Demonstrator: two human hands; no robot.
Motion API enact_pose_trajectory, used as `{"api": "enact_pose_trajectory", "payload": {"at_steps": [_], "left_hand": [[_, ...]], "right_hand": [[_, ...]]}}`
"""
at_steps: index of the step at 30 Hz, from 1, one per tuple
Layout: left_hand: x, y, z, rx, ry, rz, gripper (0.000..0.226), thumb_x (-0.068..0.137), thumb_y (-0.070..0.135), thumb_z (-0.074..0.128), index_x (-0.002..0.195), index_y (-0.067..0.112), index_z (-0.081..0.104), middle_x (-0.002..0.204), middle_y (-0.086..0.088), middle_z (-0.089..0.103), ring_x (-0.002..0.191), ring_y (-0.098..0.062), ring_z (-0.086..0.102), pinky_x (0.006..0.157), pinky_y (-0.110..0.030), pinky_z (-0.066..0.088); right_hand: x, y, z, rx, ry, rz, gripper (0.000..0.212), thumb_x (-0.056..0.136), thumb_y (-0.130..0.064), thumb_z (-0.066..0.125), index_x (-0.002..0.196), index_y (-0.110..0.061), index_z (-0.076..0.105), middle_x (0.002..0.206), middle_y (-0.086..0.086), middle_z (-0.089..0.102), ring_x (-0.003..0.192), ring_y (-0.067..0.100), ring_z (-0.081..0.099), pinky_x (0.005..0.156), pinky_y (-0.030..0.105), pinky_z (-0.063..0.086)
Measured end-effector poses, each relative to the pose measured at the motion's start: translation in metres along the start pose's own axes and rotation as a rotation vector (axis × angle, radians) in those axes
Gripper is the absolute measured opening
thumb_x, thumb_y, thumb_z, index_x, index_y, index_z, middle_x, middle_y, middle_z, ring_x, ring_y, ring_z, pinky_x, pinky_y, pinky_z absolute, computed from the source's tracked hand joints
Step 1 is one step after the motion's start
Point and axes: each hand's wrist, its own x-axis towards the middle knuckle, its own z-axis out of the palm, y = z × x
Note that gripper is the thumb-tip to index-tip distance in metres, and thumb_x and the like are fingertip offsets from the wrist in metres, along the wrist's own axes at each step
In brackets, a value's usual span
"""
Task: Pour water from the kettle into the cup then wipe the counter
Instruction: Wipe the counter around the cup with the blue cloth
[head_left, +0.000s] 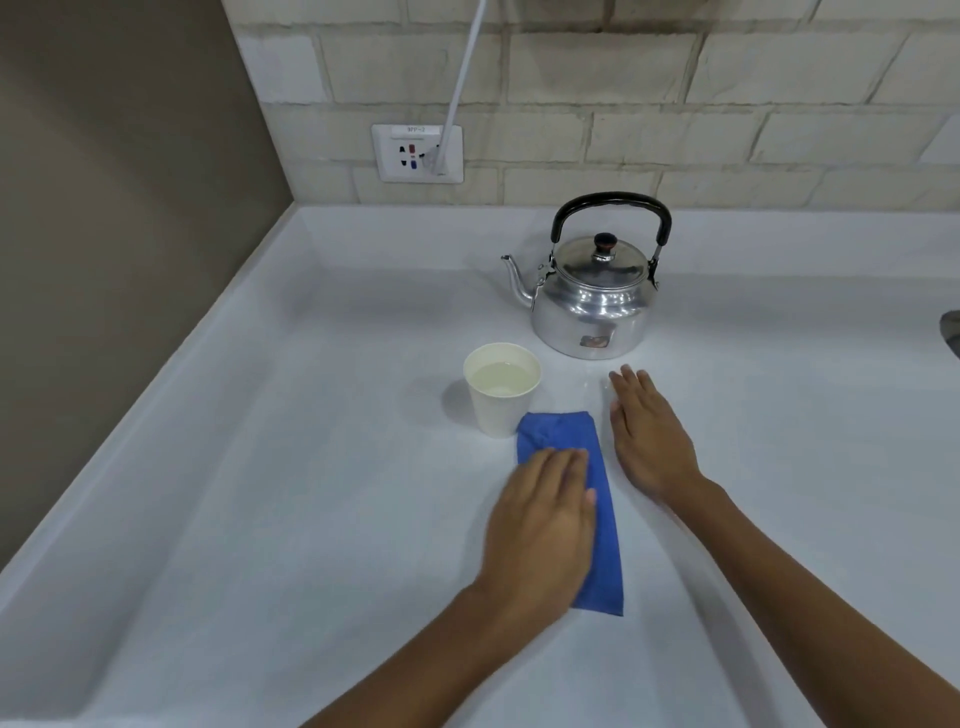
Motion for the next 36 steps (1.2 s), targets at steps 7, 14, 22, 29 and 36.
{"api": "enact_pose_trajectory", "payload": {"at_steps": [7,14,22,29,36], "left_hand": [[0.017,0.013,0.031,0.264,-0.187,-0.041,0.054,0.098,0.031,0.023,0.141,0.000,0.014,0.151,-0.017,0.019,0.141,-0.028,0.014,0.116,-0.036,0.010],[-0.010,0.007,0.026,0.159,-0.152,0.010,0.043,0.090,0.044,0.041,0.123,0.022,0.056,0.127,0.009,0.059,0.120,-0.008,0.052,0.100,-0.021,0.044],[-0.060,-0.082,-0.003,0.183,0.002,-0.081,0.055,0.096,0.026,0.011,0.126,0.004,0.052,0.131,-0.010,0.055,0.119,-0.021,0.054,0.109,-0.027,0.025],[-0.004,-0.092,0.000,0.198,-0.029,-0.190,0.051,0.093,0.026,0.021,0.122,0.000,0.054,0.127,-0.012,0.059,0.118,-0.025,0.055,0.094,-0.041,0.049],[-0.014,-0.136,-0.002,0.045,-0.076,-0.076,0.057,0.096,0.035,0.005,0.138,0.009,0.032,0.146,-0.005,0.033,0.137,-0.025,0.028,0.114,-0.024,-0.003]], "right_hand": [[0.000,0.011,0.012,-0.105,-0.010,-0.001,0.047,0.100,-0.022,0.020,0.145,-0.009,0.015,0.157,0.008,0.015,0.145,0.020,0.008,0.117,0.030,0.005],[-0.001,0.012,0.012,-0.123,-0.005,-0.017,0.047,0.100,-0.022,0.021,0.145,-0.009,0.014,0.157,0.008,0.015,0.145,0.020,0.009,0.118,0.031,0.006],[0.000,0.010,0.014,-0.138,0.013,-0.011,0.047,0.099,-0.020,0.022,0.145,-0.009,0.016,0.157,0.007,0.016,0.145,0.020,0.009,0.120,0.034,0.010],[0.001,0.007,0.018,-0.154,0.018,0.003,0.048,0.099,-0.020,0.020,0.145,-0.008,0.014,0.157,0.008,0.014,0.145,0.020,0.007,0.120,0.034,0.007],[-0.001,0.012,0.018,-0.158,0.027,-0.016,0.048,0.099,-0.021,0.021,0.145,-0.010,0.013,0.157,0.007,0.014,0.145,0.019,0.009,0.119,0.032,0.007]]}}
